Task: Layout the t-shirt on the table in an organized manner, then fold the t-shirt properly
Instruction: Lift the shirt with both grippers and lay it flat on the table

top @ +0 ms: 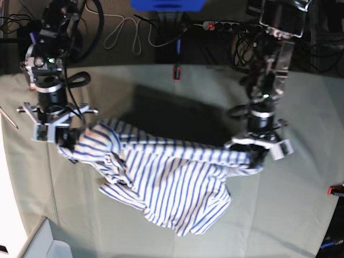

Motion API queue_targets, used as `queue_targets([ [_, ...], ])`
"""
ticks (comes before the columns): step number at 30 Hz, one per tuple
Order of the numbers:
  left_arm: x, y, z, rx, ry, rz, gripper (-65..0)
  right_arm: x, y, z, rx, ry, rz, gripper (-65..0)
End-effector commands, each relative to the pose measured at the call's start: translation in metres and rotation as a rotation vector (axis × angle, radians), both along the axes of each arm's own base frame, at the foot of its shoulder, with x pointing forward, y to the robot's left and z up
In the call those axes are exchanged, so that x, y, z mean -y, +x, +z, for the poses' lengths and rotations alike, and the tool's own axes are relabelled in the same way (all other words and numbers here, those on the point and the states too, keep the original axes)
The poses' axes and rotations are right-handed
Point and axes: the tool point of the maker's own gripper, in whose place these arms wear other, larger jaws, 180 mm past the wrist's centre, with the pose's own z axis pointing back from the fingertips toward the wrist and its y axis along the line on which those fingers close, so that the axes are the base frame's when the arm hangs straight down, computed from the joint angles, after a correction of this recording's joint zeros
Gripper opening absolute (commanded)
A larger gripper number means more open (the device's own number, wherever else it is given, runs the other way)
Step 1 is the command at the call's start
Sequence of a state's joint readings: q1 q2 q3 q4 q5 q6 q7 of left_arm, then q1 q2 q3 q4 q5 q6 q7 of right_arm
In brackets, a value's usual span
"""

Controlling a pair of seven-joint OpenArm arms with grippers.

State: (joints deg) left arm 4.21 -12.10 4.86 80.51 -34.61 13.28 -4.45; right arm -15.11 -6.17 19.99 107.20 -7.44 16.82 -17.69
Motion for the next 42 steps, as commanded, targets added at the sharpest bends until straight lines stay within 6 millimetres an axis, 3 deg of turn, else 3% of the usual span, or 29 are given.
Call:
queue_targets([
  [1,-0.033,-0.001,0.027,0.079,0.057,0.086,-65.0,0.009,0.002,0.013,0.041,-0.043,-0.027,-65.0],
  [3,-0.066,-0.017,0.040,0.101,0.089,0.150,-65.0,-0.004,0.000,0.007,0.028,-0.027,0.002,-65.0],
  [6,-0.101,-0.042,0.050,0.107,0.119,0.231,-65.0,-0.029,-0.006,-0.003,-0.002,-0.003,0.063,-65.0],
  [11,-0.136,-0.082,0.044,0.063,0.155,0.320,-65.0,-0.069,-0.014,-0.014,-0.039,0.026,0.177,-65.0],
  [21,-0.140,-0.111,0.024,-0.015,0.174,0.322,-64.9,-0.099,-0.022,-0.015,-0.049,0.051,0.312,-65.0],
  [25,-0.139,-0.109,0.025,-0.012,0.180,0.317,-64.9,-0.110,-0.018,-0.010,-0.037,0.051,0.382,-65.0],
  [28,-0.130,-0.075,0.045,0.067,0.160,0.295,-64.9,-0.110,0.001,0.005,0.016,0.038,0.386,-65.0],
  [34,-0.096,0.006,0.097,0.186,0.116,0.173,-64.9,-0.070,0.061,0.062,0.158,-0.067,0.315,-65.0],
  [42,-0.040,0.145,0.224,0.320,0.057,0.002,-64.9,-0.032,0.156,0.181,0.360,-0.213,0.272,-65.0],
])
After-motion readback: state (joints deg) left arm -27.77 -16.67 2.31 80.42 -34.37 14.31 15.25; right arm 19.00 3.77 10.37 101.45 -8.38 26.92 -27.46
